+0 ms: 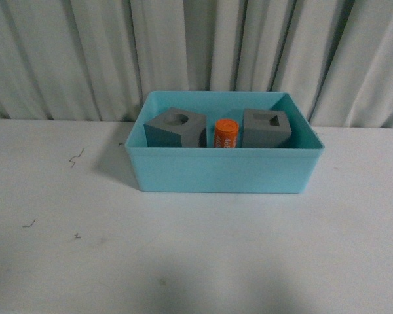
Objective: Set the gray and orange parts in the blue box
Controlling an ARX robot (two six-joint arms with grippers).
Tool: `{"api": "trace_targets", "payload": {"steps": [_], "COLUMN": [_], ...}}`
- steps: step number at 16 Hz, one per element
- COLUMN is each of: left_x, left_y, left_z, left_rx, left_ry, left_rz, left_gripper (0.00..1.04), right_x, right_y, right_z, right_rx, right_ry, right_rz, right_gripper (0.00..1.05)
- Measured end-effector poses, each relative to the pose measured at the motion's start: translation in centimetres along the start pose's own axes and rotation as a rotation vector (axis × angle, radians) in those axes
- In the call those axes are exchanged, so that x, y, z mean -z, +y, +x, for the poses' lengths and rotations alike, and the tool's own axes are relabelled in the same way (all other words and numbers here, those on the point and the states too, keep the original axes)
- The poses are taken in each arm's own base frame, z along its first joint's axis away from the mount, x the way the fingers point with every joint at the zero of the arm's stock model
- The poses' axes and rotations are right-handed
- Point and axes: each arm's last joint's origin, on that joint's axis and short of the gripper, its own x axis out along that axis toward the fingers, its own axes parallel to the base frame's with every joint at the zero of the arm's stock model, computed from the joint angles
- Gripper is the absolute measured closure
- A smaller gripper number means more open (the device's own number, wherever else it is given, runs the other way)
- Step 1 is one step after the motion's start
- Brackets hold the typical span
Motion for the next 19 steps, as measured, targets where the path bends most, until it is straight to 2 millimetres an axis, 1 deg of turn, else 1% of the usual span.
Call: {"api": "trace_targets", "payload": {"steps": [19], "left_x": [0.00], "left_y": [0.00], "left_z": [0.00], "left_rx": [0.000], "left_ry": [0.000], "left_rz": [0.000], "left_gripper": [0.07], "right_x": [0.00], "right_y": [0.00], "right_z": [0.00], "right_rx": [0.000], "right_ry": [0.000], "right_rz": [0.000], "right_gripper": [0.06]}}
